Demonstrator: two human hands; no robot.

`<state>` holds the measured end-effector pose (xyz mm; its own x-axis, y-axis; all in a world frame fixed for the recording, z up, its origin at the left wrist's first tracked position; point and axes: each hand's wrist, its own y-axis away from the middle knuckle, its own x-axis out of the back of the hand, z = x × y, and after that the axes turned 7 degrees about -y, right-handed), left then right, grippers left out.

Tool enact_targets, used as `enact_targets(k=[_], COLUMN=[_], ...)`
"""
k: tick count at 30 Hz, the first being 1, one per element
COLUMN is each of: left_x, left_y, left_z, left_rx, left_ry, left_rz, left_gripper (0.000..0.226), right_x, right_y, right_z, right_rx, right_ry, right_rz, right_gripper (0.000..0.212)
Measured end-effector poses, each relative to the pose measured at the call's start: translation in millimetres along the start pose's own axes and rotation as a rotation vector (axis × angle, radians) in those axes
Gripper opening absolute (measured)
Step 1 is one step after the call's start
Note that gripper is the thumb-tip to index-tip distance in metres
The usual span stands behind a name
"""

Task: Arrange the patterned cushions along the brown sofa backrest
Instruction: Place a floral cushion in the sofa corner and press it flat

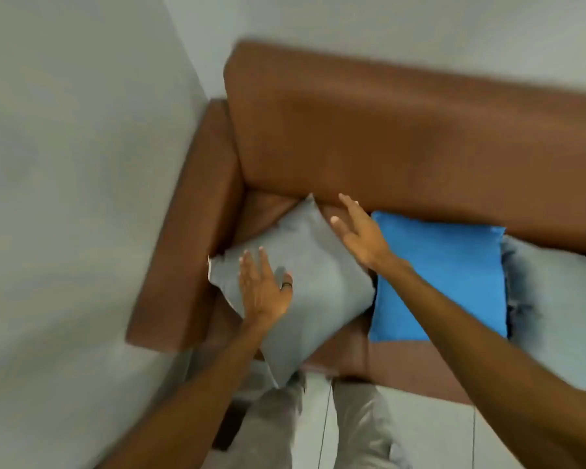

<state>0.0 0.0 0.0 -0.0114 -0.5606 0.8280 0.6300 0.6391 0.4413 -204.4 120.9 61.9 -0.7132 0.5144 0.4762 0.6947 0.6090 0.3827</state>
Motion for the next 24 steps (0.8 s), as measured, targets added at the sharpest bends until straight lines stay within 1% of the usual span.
enact_targets(k=[2, 3, 4, 5, 6, 7, 9, 11, 13, 15, 16, 17, 18, 19, 21, 22, 23, 24], left_x=[-43, -65, -77, -90, -97, -101, -96, -81, -54, -15, 6, 26, 44, 59, 87, 97, 104, 110], left_y=[2, 6, 12, 14, 15, 12, 5, 4, -1, -20, -33, -47, -61, -74, -93, -104, -114, -128], left_z=[-26, -41, -50, -59, -62, -65, -67, -73, -82, -84, -81, -77, -73, -72, -71, -66, -59, -46], left_rx=[0.257, 0.385, 0.475, 0.524, 0.535, 0.514, 0.41, 0.332, 0.27, 0.172, 0.13, 0.102, 0.084, 0.083, 0.07, 0.051, 0.017, -0.006], left_ry=[0.089, 0.173, 0.314, 0.495, 0.659, 0.782, 0.868, 0.815, 0.697, 0.658, 0.691, 0.749, 0.828, 0.943, 1.125, 1.142, 1.101, 1.012], left_rz=[0.069, 0.089, 0.084, 0.082, 0.071, 0.076, 0.088, 0.059, -0.015, -0.064, -0.094, -0.153, -0.218, -0.241, -0.161, -0.144, -0.142, -0.121], left_gripper=[0.098, 0.103, 0.109, 0.114, 0.118, 0.119, 0.115, 0.106, 0.095, 0.075, 0.064, 0.055, 0.052, 0.055, 0.064, 0.067, 0.067, 0.061], right_x=[-25, -37, -48, -60, -67, -72, -71, -61, -41, -12, 1, 13, 26, 36, 49, 50, 50, 47], right_y=[-19, -26, -31, -38, -40, -45, -48, -40, -21, -2, 5, 9, 10, 8, -2, -12, -23, -36], right_z=[42, 66, 86, 109, 124, 140, 157, 158, 143, 122, 113, 106, 99, 90, 74, 67, 62, 61], right_rx=[-0.178, -0.274, -0.367, -0.433, -0.493, -0.528, -0.544, -0.523, -0.504, -0.453, -0.419, -0.385, -0.375, -0.374, -0.366, -0.356, -0.367, -0.385], right_ry=[-0.034, -0.059, -0.083, -0.116, -0.153, -0.175, -0.209, -0.245, -0.286, -0.322, -0.337, -0.396, -0.489, -0.58, -0.673, -0.692, -0.682, -0.658], right_rz=[-0.082, -0.126, -0.147, -0.137, -0.12, -0.1, -0.126, -0.177, -0.194, -0.192, -0.158, -0.102, -0.036, 0.024, 0.144, 0.216, 0.292, 0.37], right_gripper=[0.07, 0.072, 0.075, 0.077, 0.08, 0.083, 0.087, 0.084, 0.079, 0.079, 0.076, 0.066, 0.052, 0.047, 0.063, 0.06, 0.054, 0.052])
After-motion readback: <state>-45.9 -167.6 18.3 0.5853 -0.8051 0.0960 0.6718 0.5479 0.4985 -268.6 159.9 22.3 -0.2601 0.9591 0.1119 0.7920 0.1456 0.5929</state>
